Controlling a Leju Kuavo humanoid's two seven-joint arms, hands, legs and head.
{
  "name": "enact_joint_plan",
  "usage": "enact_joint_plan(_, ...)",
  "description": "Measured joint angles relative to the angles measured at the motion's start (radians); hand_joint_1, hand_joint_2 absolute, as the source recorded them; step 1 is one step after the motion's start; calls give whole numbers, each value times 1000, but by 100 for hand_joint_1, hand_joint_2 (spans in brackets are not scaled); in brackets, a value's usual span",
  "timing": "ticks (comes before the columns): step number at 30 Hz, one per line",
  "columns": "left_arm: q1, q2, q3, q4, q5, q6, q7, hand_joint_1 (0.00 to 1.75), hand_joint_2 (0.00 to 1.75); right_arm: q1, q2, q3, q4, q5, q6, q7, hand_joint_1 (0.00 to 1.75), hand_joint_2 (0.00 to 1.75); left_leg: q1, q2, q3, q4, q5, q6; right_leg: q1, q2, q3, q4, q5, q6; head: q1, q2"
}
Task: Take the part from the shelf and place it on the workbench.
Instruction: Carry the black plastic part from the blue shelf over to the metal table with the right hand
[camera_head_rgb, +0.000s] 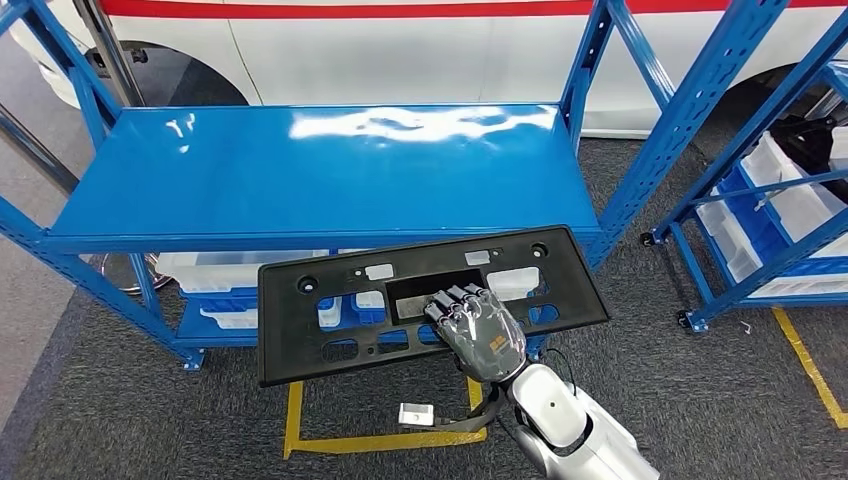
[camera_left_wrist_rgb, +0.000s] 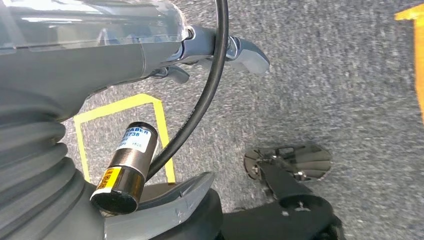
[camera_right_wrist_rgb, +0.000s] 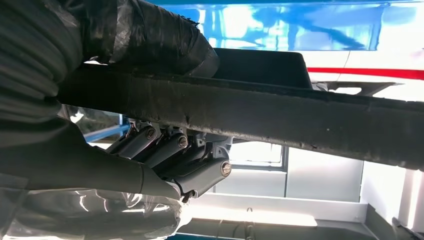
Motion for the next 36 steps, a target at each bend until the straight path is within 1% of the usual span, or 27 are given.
enact_joint_plan(1,0,1,1,0,-3,-2,-2,0,175,1,0,-1,0,-3,-3,0,162,175,-1,-1,-8,6,7,-6,2,1,37,-57,-10,-5,0,0)
enact_joint_plan(2,1,2,1,0,-6,-3,-3,0,175,2,0,-3,0,-4,-7,1,162,175,-2,-1,-13,8,14,-12,5,1,55,-91,-23,-11,0,0)
enact_joint_plan(4,4,4,2,0,-13,-3,-2,0,175,4,0,-7,0,-4,-14,4,162,175,-3,-2,-20,7,30,-25,7,1,49,-104,-17,-27,0,0)
enact_joint_plan(5,5,6,4,0,-16,-3,-1,0,175,4,0,-9,1,-3,-16,5,162,175,-1,-3,-26,11,24,-30,6,0,40,-106,-6,-35,0,0)
enact_joint_plan(7,8,11,6,0,-22,-1,-2,0,175,4,2,-11,1,0,-20,6,162,175,2,-6,-48,56,-39,-40,2,-3,18,-111,19,-52,0,0)
enact_joint_plan(9,7,14,7,0,-23,0,-8,0,175,5,4,-16,1,1,-22,7,162,175,4,-7,-70,139,-126,-47,3,-4,-5,-110,38,-60,-1,0)
enact_joint_plan(10,5,16,8,0,-24,-1,-11,0,175,5,4,-18,2,1,-23,8,162,175,4,-6,-80,191,-157,-50,4,-4,-17,-109,47,-60,-1,0)
enact_joint_plan(12,1,20,8,0,-27,-2,-14,0,175,7,4,-22,5,2,-25,9,162,175,4,-6,-82,278,-174,-54,6,-6,-48,-107,69,-59,-1,0)
enact_joint_plan(13,0,22,9,0,-29,-2,-13,0,175,9,4,-23,6,2,-26,10,162,175,4,-6,-64,284,-155,-54,6,-7,-63,-105,80,-58,-1,0)
enact_joint_plan(14,0,23,9,0,-32,-3,-9,0,175,11,4,-24,6,3,-28,11,162,175,4,-7,-30,256,-126,-53,6,-7,-78,-102,90,-56,-1,0)
enact_joint_plan(15,0,24,9,0,-35,-3,-2,0,175,14,5,-26,6,3,-30,12,162,175,4,-7,21,197,-105,-48,6,-6,-90,-99,100,-54,-1,0)
enact_joint_plan(17,2,27,9,0,-45,-4,12,0,175,24,5,-30,4,4,-33,13,162,175,0,-9,126,53,-109,-37,9,-5,-106,-95,117,-45,0,0)
enact_joint_plan(18,4,27,9,0,-50,-4,17,0,175,29,5,-32,3,4,-35,13,162,175,-3,-10,157,3,-121,-32,9,-5,-108,-96,127,-39,0,0)
enact_joint_plan(20,9,28,9,0,-58,-4,22,0,175,38,5,-36,1,3,-38,14,162,175,-5,-11,163,-27,-121,-21,10,-6,-110,-104,146,-26,0,0)
enact_joint_plan(21,11,28,9,0,-61,-4,24,0,175,43,4,-38,0,3,-39,14,162,175,-3,-8,155,-30,-110,-15,8,-4,-113,-103,144,-21,0,0)
enact_joint_plan(22,12,28,9,0,-64,-4,25,0,175,46,4,-41,0,2,-40,14,162,175,-1,-6,146,-32,-98,-6,8,-3,-119,-91,123,-16,0,0)
enact_joint_plan(23,12,29,9,0,-66,-4,27,0,175,50,4,-45,0,2,-40,14,162,175,1,-3,135,-35,-85,2,7,-1,-130,-61,82,-12,0,0)
enact_joint_plan(25,9,30,9,0,-71,-3,28,0,175,52,3,-49,0,2,-40,14,162,175,1,0,105,-33,-60,12,5,-1,-158,52,-26,-7,0,0)
enact_joint_plan(26,7,31,9,0,-72,-3,27,0,175,53,3,-50,0,2,-40,14,162,175,0,0,87,-31,-47,13,5,-1,-168,116,-59,-4,0,0)
enact_joint_plan(27,4,31,9,0,-74,-3,25,0,175,54,3,-50,0,2,-40,14,162,175,0,0,69,-27,-36,12,5,-1,-170,162,-66,-1,0,0)
enact_joint_plan(28,1,31,9,0,-75,-3,23,0,175,55,3,-50,0,2,-40,13,162,175,0,0,51,-24,-25,10,4,-1,-157,181,-51,0,0,0)
enact_joint_plan(29,-3,32,9,0,-76,-4,20,0,175,55,3,-50,0,2,-40,13,162,175,0,1,35,-20,-16,8,4,-1,-128,164,-22,-1,0,0)
enact_joint_plan(30,-6,32,9,0,-77,-4,18,0,175,56,3,-51,0,2,-40,13,162,175,0,0,21,-15,-8,6,4,-1,-84,114,3,-3,0,0)
enact_joint_plan(31,-9,32,9,-1,-78,-5,16,0,175,55,3,-51,-1,2,-40,13,162,175,-1,0,9,-11,-1,2,6,-1,-32,45,11,-7,0,0)
enact_joint_plan(33,-13,32,9,-1,-83,-10,15,0,175,54,4,-51,-4,4,-40,13,162,175,-2,0,-7,-6,16,-8,12,0,50,-83,-7,-17,0,0)
enact_joint_plan(34,-15,32,9,-1,-87,-12,15,0,175,54,4,-51,-5,5,-39,13,162,175,-1,0,-11,-8,25,-15,16,0,66,-117,-17,-21,0,0)
enact_joint_plan(36,-15,32,8,-1,-91,-14,15,0,175,55,4,-51,-5,7,-37,13,162,175,0,-1,-16,-15,38,-26,17,-3,62,-138,-3,-32,0,0)
